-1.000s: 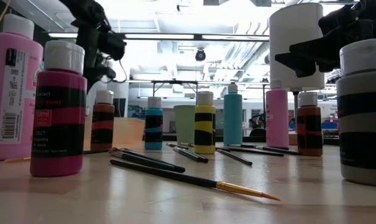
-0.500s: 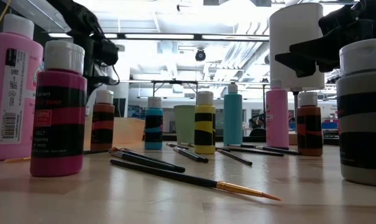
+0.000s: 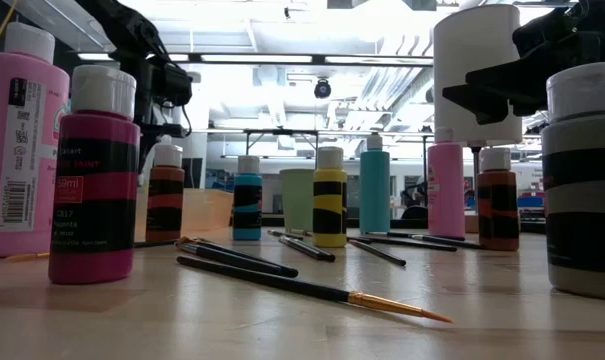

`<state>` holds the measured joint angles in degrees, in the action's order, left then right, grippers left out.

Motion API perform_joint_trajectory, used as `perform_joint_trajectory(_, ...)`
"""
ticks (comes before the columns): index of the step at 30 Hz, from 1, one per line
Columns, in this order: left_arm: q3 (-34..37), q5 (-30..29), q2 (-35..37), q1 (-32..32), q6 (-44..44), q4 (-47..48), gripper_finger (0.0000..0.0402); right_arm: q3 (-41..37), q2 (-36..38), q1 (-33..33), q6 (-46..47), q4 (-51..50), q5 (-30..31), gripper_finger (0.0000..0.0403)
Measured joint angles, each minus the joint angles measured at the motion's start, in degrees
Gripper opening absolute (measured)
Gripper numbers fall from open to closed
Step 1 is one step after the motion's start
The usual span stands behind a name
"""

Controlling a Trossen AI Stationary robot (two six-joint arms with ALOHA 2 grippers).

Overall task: Pick & Place Paint Supplies
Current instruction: Put the light blue paint bottle into the orange bin

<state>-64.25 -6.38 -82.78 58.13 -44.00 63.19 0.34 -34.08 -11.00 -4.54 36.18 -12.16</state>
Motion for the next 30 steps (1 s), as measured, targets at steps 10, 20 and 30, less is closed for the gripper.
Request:
perform_joint_trajectory(10, 4.9, 1.2, 0.2, 0.0, -2.7, -0.8, 0.0115, 0.0, 0.0, 0.0, 0.0, 0.0, 0.0, 0.0286)
perform_joint_trajectory(20, 4.9, -0.4, 0.1, 0.4, -4.9, -4.1, 0.0115, 0.0, 0.0, 0.0, 0.0, 0.0, 0.0, 0.0286)
perform_joint_trajectory(30, 4.9, -0.8, 0.1, 1.6, -6.9, -4.7, 0.0115, 0.0, 0.0, 0.0, 0.0, 0.0, 0.0, 0.0286)
